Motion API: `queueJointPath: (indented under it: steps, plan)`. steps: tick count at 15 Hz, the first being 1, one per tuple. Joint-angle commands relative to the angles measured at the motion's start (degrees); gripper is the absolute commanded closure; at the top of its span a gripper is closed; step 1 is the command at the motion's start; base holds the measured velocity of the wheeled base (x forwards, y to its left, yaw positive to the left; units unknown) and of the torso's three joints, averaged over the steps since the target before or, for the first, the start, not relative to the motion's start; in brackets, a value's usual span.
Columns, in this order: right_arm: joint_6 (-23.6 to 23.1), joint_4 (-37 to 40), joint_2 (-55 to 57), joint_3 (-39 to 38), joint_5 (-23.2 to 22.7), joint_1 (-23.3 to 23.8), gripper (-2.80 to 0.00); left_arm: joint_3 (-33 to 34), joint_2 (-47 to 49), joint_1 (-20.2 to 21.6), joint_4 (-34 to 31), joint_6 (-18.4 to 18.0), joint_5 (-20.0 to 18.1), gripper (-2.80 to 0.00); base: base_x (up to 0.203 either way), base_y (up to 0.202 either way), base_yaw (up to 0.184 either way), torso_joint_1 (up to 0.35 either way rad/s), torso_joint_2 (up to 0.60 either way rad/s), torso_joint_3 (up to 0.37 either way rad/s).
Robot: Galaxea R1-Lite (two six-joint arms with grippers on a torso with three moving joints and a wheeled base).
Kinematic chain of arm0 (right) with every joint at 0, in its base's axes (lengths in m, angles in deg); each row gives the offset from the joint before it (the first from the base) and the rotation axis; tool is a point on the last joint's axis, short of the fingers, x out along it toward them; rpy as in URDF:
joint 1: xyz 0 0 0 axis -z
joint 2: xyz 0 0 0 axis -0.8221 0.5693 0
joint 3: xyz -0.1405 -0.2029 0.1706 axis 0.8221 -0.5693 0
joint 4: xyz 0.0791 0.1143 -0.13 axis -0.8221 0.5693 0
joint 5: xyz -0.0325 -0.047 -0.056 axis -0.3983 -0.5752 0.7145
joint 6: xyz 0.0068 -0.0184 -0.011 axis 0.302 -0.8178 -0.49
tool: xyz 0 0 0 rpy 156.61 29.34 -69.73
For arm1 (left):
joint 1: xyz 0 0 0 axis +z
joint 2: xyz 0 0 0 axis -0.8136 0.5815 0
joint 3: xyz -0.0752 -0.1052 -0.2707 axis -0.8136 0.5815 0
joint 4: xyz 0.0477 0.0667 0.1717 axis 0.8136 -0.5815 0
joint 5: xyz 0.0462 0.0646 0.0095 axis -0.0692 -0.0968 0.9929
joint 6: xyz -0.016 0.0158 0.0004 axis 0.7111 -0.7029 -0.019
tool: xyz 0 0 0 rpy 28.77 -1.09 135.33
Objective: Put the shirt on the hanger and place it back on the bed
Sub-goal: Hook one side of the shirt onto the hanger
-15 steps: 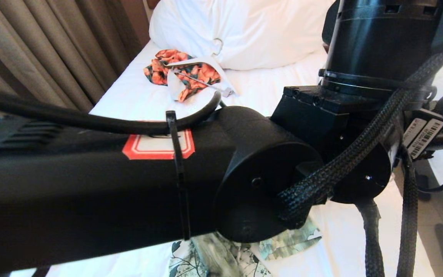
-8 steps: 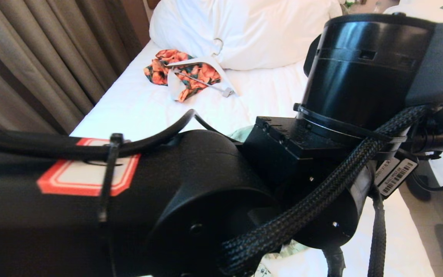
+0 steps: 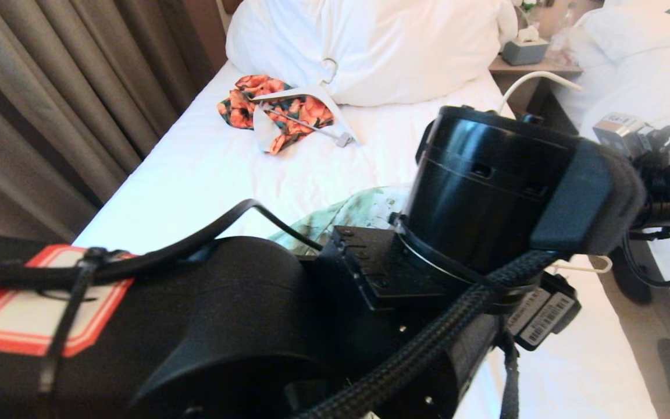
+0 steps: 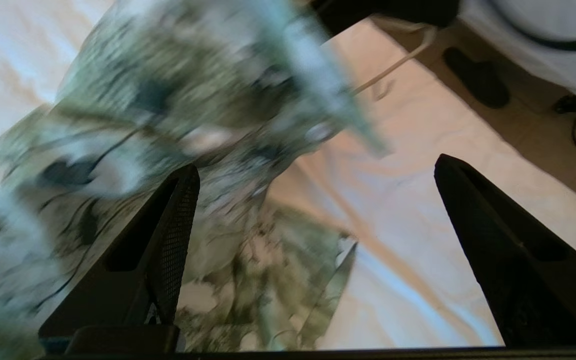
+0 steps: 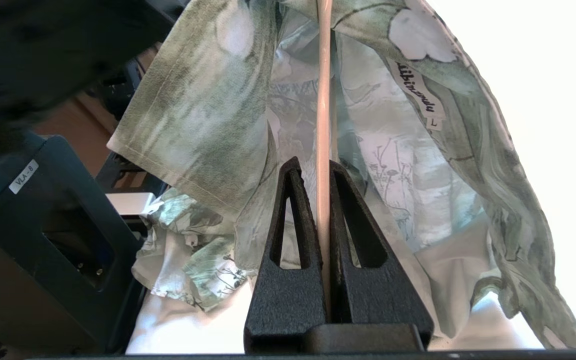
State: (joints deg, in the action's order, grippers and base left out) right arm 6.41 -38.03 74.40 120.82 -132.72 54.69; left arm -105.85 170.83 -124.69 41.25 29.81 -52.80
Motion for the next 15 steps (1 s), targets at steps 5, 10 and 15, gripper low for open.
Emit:
queueJointPath:
  steps: [5, 10, 15]
  plan:
    - [-0.36, 0.08, 0.27, 0.51, -0.49, 0.96, 0.00, 5.71, -5.71, 3.47, 1.64, 0.39, 0.27, 0.00, 0.000, 0.000, 0.000, 0.000, 0.00, 0.000]
    - [-0.45, 0.08, -0.08, 0.18, -0.49, 0.87, 0.00, 10.14, -10.73, 13.52, 0.97, -0.17, -6.15, 0.00, 0.000, 0.000, 0.000, 0.000, 0.00, 0.000]
    - [-0.45, 0.00, 0.42, 0.36, -0.49, 1.40, 0.00, 10.12, -13.69, 20.31, 1.04, -10.57, -25.93, 0.00, 0.000, 0.000, 0.000, 0.000, 0.00, 0.000]
